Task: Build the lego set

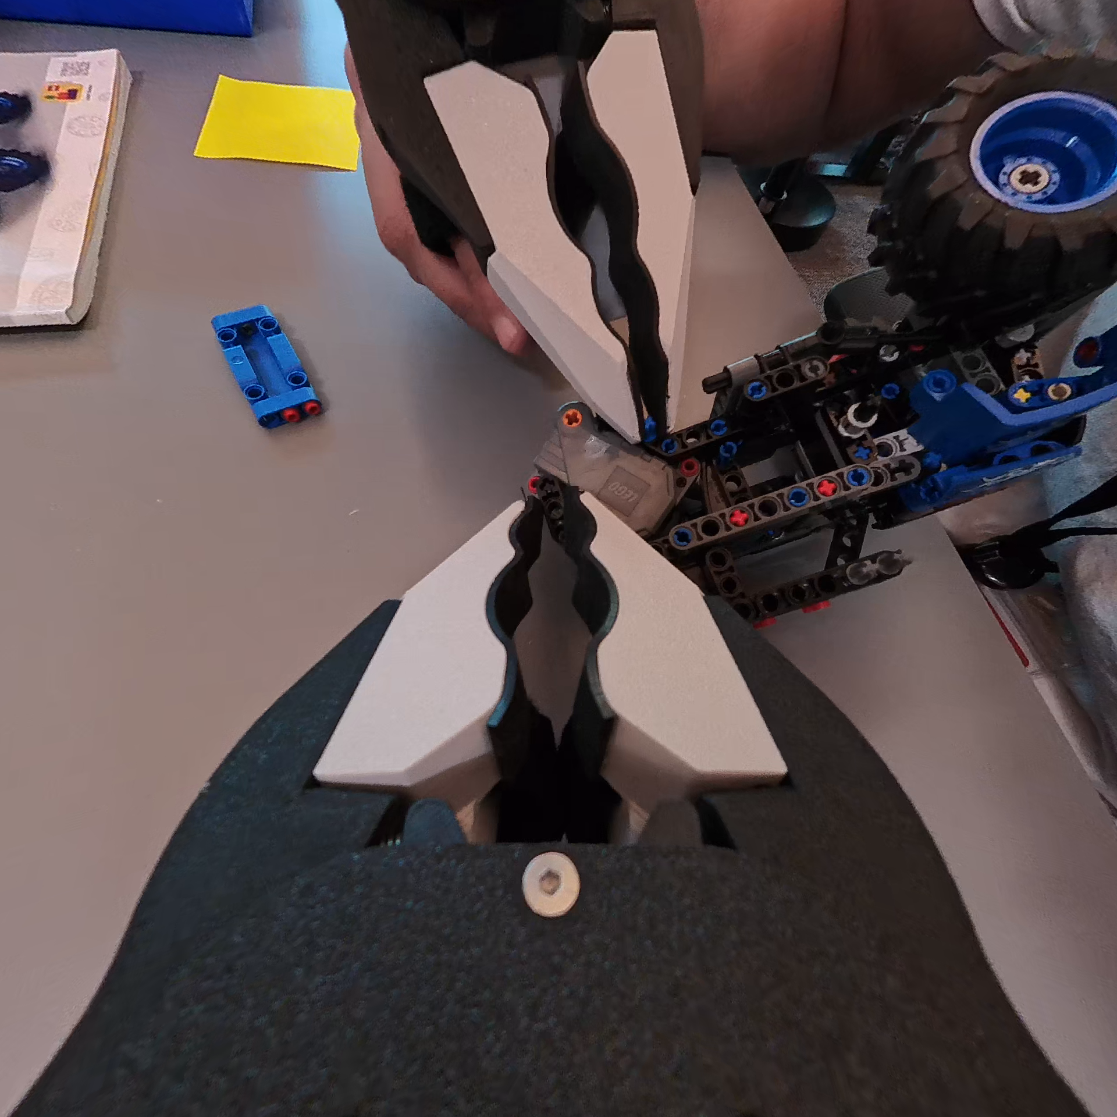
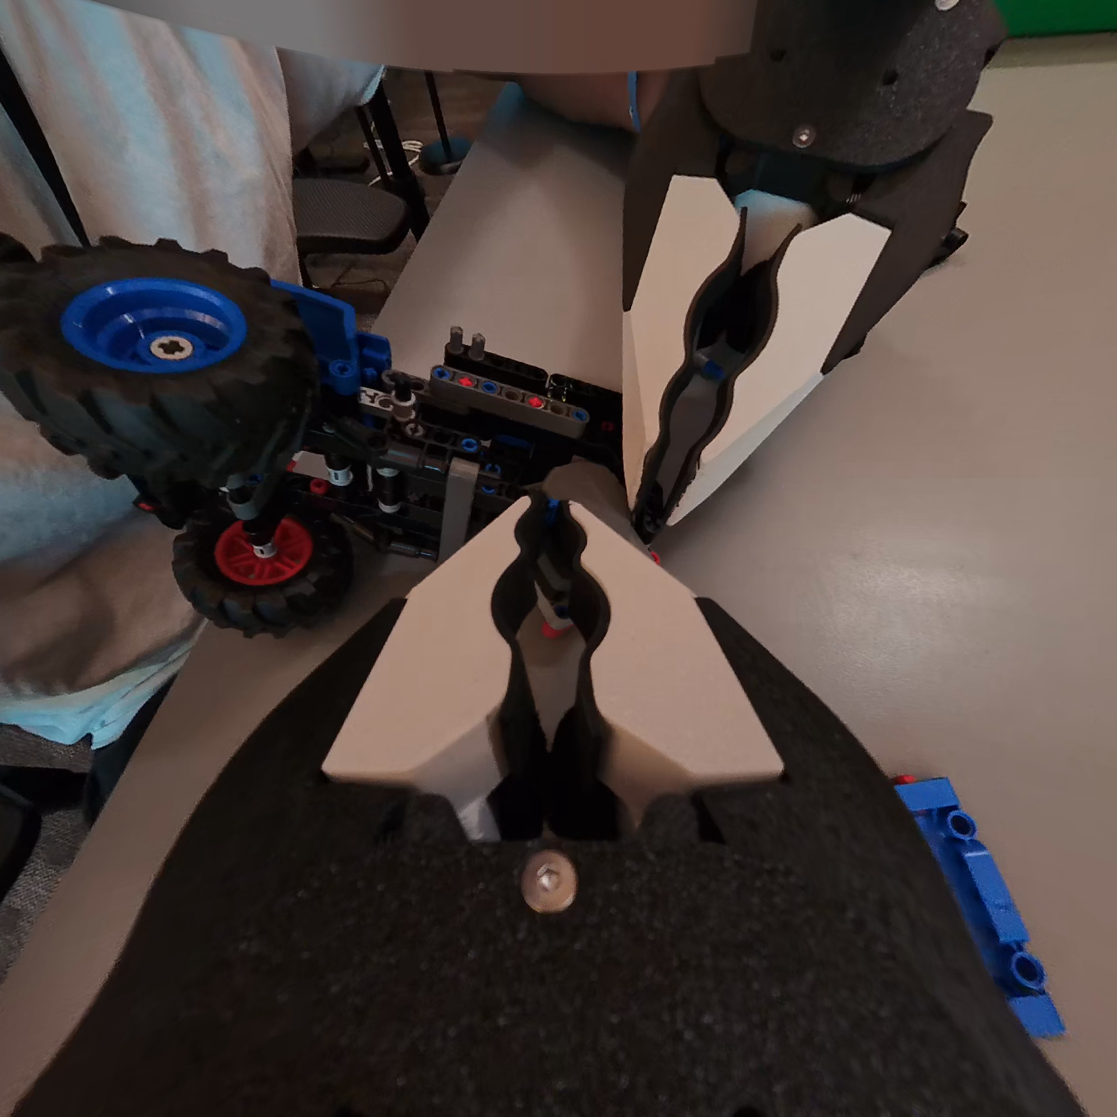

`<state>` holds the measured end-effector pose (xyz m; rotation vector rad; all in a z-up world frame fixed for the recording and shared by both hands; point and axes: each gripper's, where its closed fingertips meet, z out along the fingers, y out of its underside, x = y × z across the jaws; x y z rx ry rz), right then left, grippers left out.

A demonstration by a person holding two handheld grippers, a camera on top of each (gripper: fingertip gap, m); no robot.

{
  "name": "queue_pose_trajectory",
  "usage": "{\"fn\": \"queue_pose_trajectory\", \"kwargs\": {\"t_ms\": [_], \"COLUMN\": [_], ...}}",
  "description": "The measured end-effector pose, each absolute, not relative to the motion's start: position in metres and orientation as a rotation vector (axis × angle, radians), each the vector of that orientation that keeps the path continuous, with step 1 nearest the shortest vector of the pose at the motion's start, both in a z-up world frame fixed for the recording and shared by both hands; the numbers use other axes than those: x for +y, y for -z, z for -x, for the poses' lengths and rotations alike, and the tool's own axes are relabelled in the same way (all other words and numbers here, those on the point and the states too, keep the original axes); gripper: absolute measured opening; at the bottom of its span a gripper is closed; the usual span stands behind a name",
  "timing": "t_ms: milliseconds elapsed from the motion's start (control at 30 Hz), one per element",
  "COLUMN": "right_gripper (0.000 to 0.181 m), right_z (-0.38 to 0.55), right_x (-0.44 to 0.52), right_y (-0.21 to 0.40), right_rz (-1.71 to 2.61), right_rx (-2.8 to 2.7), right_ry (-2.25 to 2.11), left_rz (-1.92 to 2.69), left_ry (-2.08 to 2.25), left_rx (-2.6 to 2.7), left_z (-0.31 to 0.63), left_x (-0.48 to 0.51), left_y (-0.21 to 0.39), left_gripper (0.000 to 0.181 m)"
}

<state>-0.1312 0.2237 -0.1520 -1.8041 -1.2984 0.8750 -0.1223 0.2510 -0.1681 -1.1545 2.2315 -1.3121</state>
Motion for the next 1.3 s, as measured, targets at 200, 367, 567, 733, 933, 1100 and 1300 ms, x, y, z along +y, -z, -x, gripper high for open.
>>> {"fn": "queue_pose_trajectory", "kwargs": {"t_ms": [200,367,567,733,933,1100,1300], "right_gripper": [0.002,0.002,0.002,0.003,0.003,0.003,0.000], "right_z": [0.131,0.132,0.123,0.119,0.123,0.129,0.118], "right_x": [0.229,0.231,0.242,0.245,0.248,0.256,0.269], "right_y": [0.150,0.150,0.146,0.144,0.144,0.142,0.128], "right_rz": [1.770,1.752,1.757,1.768,1.755,1.741,1.739], "right_rx": [-1.274,-1.290,-1.239,-1.223,-1.198,-1.157,-1.012], "right_ry": [-0.861,-0.808,-0.737,-0.718,-0.718,-0.678,-0.696], "left_rz": [1.179,1.185,1.148,0.997,0.795,0.741,0.741], "left_ry": [1.292,1.291,1.263,1.664,1.592,1.481,1.435], "left_rx": [2.211,2.201,2.087,2.112,2.309,2.334,2.318], "left_z": [0.120,0.119,0.119,0.148,0.163,0.160,0.157], "left_x": [0.255,0.256,0.273,0.251,0.233,0.224,0.220], "left_y": [0.169,0.168,0.154,0.121,0.139,0.148,0.149], "left_gripper": [0.007,0.007,0.015,0.028,0.029,0.021,0.016]}}
